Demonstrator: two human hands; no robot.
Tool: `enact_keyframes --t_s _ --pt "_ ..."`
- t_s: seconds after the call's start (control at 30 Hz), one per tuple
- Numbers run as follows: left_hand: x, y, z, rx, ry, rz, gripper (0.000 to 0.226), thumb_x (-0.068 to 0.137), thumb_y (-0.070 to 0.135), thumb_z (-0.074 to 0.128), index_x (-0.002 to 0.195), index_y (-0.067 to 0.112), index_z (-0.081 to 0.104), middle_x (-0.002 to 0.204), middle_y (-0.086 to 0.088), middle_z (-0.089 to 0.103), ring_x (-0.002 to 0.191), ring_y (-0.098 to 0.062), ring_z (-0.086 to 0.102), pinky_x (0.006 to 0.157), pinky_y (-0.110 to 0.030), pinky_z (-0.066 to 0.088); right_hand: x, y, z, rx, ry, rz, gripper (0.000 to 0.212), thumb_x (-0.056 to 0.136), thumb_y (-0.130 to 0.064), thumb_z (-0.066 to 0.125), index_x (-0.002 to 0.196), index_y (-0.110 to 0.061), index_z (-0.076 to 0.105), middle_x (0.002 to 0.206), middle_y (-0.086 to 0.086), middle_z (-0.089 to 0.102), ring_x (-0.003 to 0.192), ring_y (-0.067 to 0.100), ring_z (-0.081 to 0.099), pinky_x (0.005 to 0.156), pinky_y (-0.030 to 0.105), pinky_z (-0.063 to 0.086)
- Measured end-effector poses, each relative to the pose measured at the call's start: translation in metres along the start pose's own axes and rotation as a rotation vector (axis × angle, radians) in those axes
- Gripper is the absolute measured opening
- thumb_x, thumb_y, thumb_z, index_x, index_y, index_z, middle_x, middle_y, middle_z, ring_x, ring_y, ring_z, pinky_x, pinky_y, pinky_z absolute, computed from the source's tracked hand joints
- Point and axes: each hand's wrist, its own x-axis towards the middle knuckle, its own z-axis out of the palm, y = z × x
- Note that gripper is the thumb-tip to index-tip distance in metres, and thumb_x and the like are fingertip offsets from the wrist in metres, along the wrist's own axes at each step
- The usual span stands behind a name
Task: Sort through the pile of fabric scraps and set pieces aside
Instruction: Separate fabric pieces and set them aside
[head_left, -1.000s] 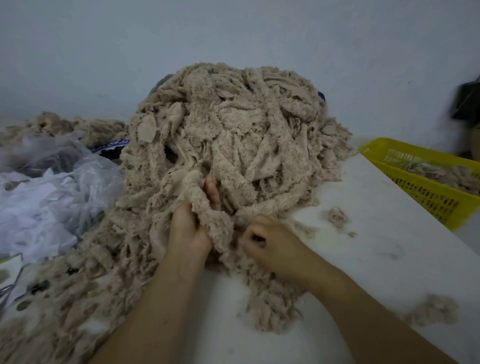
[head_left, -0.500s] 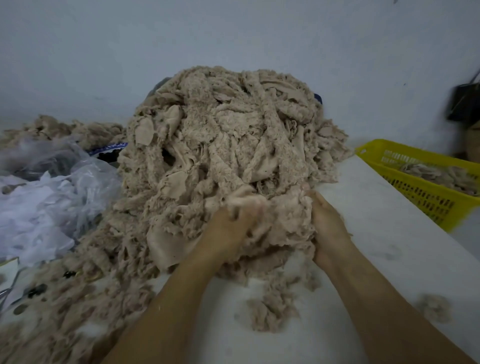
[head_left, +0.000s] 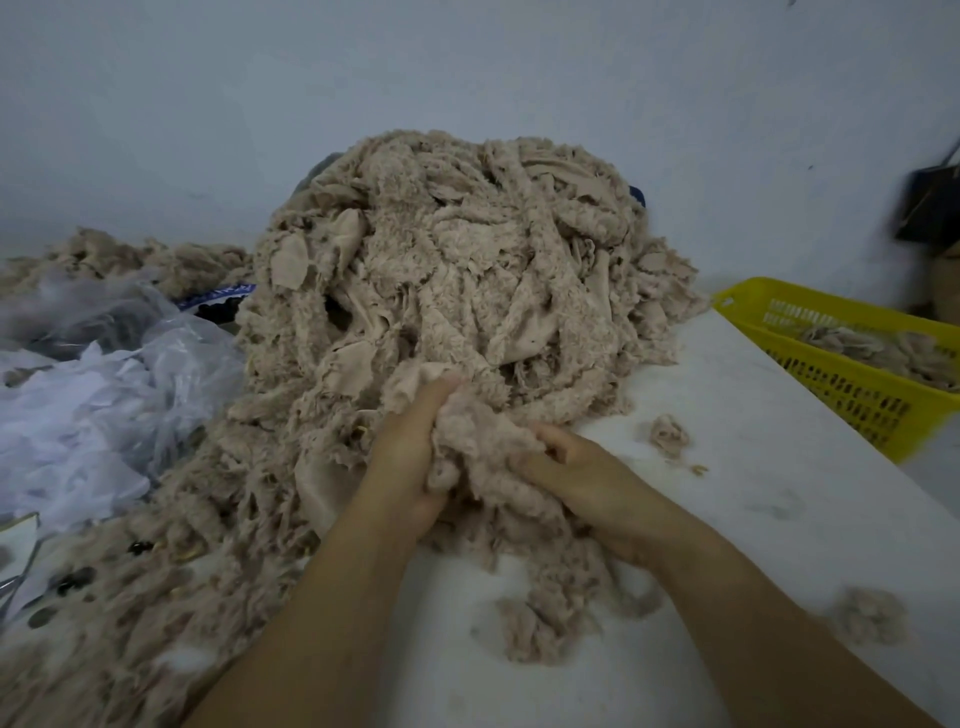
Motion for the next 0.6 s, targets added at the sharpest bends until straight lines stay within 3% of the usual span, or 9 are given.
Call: enact_keyframes --t_s 0.03,0.07,0.13,0.23,0.3,0.33,0.43,0.5,0.6 --pt "0.004 0.003 -0.004 -0.071 -0.006 -0.015 0.022 0.082 0.029 0.071 0.087 0.007 0.072 0.084 -0.01 0.075 0.071 -0.021 0.074 0.056 -0.031 0.059 -0.001 -0.001 -0.001 -0.023 0.006 0.0 0.005 0.098 -0.024 0.059 0.095 -0.02 0.061 0.061 -0.013 0.063 0.049 0.005 0.058 0.047 0.017 0.045" --pt "0.006 0.006 -0.007 -0.139 -0.019 -0.021 0.023 0.088 0.03 0.066 0.088 0.009 0.075 0.09 -0.009 0.075 0.079 -0.021 0.074 0.063 -0.034 0.061 0.0 0.0 -0.004 -0.009 0.029 -0.012 0.012 0.1 -0.018 0.054 0.089 -0.017 0.057 0.052 -0.012 0.05 0.04 0.004 0.043 0.039 0.016 0.035" --pt "0.01 0.009 -0.011 -0.215 -0.031 -0.012 0.031 0.097 0.031 0.057 0.092 0.011 0.079 0.101 -0.011 0.075 0.09 -0.024 0.074 0.075 -0.039 0.062 0.003 -0.001 -0.01 0.122 0.106 -0.051 0.013 0.101 -0.013 0.05 0.089 -0.014 0.056 0.055 -0.007 0.04 0.04 0.005 0.03 0.037 0.018 0.024" --pt "0.009 0.006 -0.01 -0.088 0.006 -0.009 0.036 0.093 0.031 0.063 0.116 0.004 0.07 0.114 -0.018 0.072 0.103 -0.032 0.071 0.085 -0.046 0.059 0.006 -0.003 -0.015 0.33 0.174 -0.102 0.012 0.102 -0.012 0.047 0.095 -0.015 0.056 0.06 -0.004 0.044 0.046 0.006 0.033 0.039 0.019 0.028" --pt "0.004 0.002 -0.006 0.124 0.002 0.014 0.042 0.079 0.043 0.074 0.104 0.008 0.074 0.097 -0.015 0.076 0.083 -0.027 0.075 0.069 -0.039 0.062 0.007 -0.003 -0.016 0.391 0.192 -0.109 0.015 0.103 -0.012 0.045 0.091 -0.016 0.054 0.062 -0.005 0.045 0.048 0.006 0.037 0.04 0.018 0.03" --pt "0.001 -0.001 -0.005 0.265 -0.021 0.061 0.044 0.072 0.051 0.076 0.095 0.014 0.076 0.092 -0.011 0.077 0.079 -0.022 0.075 0.068 -0.035 0.061 0.008 -0.002 -0.015 0.393 0.204 -0.113 0.018 0.103 -0.013 0.046 0.089 -0.017 0.056 0.063 -0.005 0.045 0.048 0.005 0.039 0.04 0.018 0.032" --pt "-0.006 -0.01 0.001 0.574 -0.242 0.165 0.03 0.078 0.053 0.073 0.091 0.026 0.077 0.104 0.0 0.076 0.098 -0.015 0.072 0.084 -0.029 0.057 0.008 -0.003 -0.011 0.367 0.241 -0.125 0.034 0.103 -0.019 0.047 0.081 -0.028 0.071 0.066 -0.002 0.059 0.055 0.007 0.056 0.048 0.02 0.046" --pt "-0.009 -0.014 0.004 0.606 -0.326 0.12 0.013 0.089 0.039 0.071 0.095 0.029 0.078 0.1 0.003 0.077 0.095 -0.014 0.073 0.077 -0.023 0.058 0.008 -0.002 -0.01 0.321 0.246 -0.126 0.044 0.104 -0.021 0.044 0.076 -0.037 0.074 0.08 -0.002 0.072 0.073 0.01 0.066 0.063 0.024 0.056" --pt "-0.005 -0.012 0.002 0.528 -0.201 0.078 0.017 0.093 0.031 0.067 0.086 0.041 0.079 0.094 0.003 0.078 0.092 -0.016 0.074 0.076 -0.029 0.059 0.008 -0.002 -0.007 0.172 0.254 -0.1 0.038 0.104 -0.035 0.046 0.078 -0.045 0.071 0.087 -0.01 0.072 0.078 0.007 0.065 0.068 0.023 0.052"
